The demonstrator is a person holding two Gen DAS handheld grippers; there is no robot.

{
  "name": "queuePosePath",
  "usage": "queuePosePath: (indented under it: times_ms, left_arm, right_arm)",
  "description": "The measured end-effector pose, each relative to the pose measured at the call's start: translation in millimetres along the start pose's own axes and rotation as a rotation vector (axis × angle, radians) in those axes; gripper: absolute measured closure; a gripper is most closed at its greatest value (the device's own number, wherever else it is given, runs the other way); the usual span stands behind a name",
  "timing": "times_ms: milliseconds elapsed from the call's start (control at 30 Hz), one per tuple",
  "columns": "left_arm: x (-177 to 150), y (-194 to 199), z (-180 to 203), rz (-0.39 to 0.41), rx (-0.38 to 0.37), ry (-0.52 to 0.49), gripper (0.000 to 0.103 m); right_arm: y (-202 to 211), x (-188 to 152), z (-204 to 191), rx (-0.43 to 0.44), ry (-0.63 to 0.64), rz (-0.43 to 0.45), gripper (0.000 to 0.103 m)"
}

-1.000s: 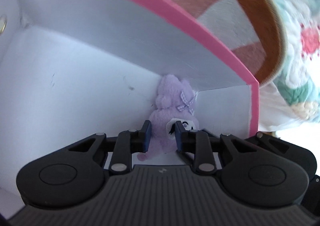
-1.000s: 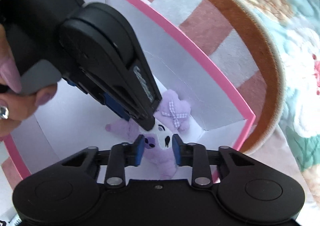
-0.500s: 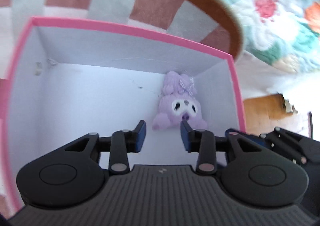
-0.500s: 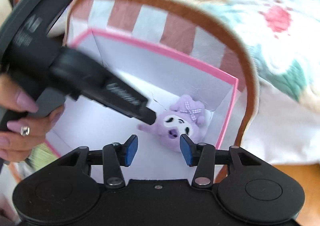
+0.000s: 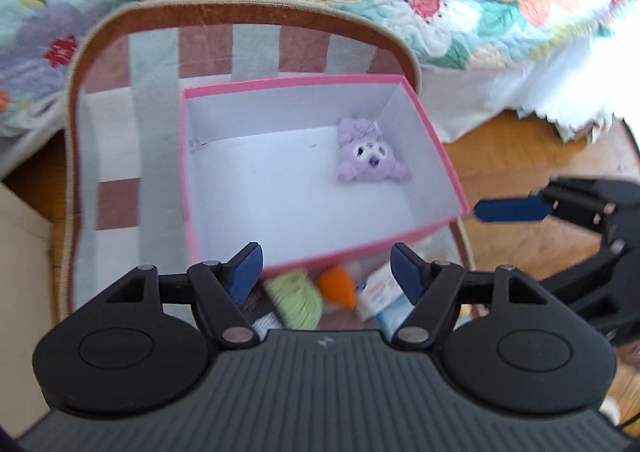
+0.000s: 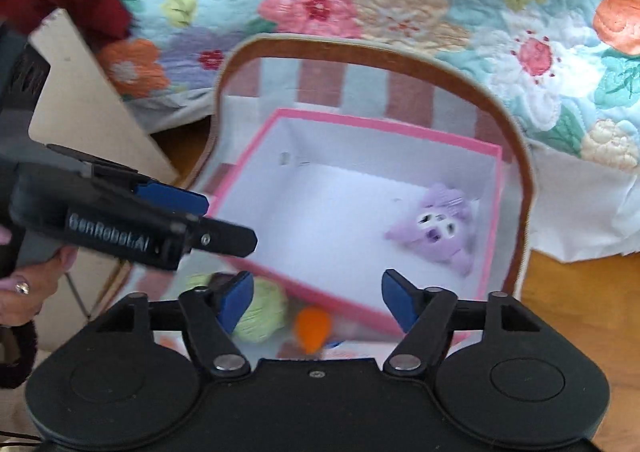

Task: Organize objects
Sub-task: 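Open the left tool and withdraw it from the box, then lower the left tool and close it on the clear orange-labelled box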

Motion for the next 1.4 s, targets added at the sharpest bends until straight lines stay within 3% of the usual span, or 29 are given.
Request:
queuePosePath:
  times_ms: [200,333,633,1033,1167,1300,1367,1400]
  left_arm:
    - [-32,40,-10,0.043,-0.002,-0.005,0.022]
    - [-56,47,-27,0.064,0.012,0.024,0.020]
    - [-109,14,-79,-0.001,0.033,0.147,0.020]
    - [-158,-39,-114,-0.104,0.073,0.227,0.020]
    - [-170,-50,-127,-0.125,0.079,0.264,0.020]
    - [-177,-57,-129,-0.120,-0.009,0.329,0.021]
    - [-181,-61,-128,-0.120,-0.052,0.371,0.025]
    - [-183,-62,-127,-0.118,-0.060,0.376,0.035]
  right_arm:
    - [30,-17,-34,0.081,0.013,-0.015,0.014]
    - [29,-36,-65,0.139,0.051,-0.043,0.013]
    - [-16,-71,-114,0.216,0.096,-0.106,0.013]
    - [-85,-119,-146,0.163,0.254,-0.152,0.013]
    - [-104,-128,-147,0.158,0.255,-0.161,0.013]
    - [-118,-133,-149,0.163,0.230,-0.173,0.014]
    - [-120,-135,-150,0.162,0.231,-0.171,0.014]
    - [-121,-136,-150,0.161,0.231,-0.172,0.014]
Point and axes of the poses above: each gripper's, at about its wrist camera, not at the fingertips, and y roughly against the way its jaws point, z to its right, x to its top, the point moved 10 cm from there along -y, roughly the way its jaws point, and after that the axes turned 11 degrees about -x, right-handed, at the moved point
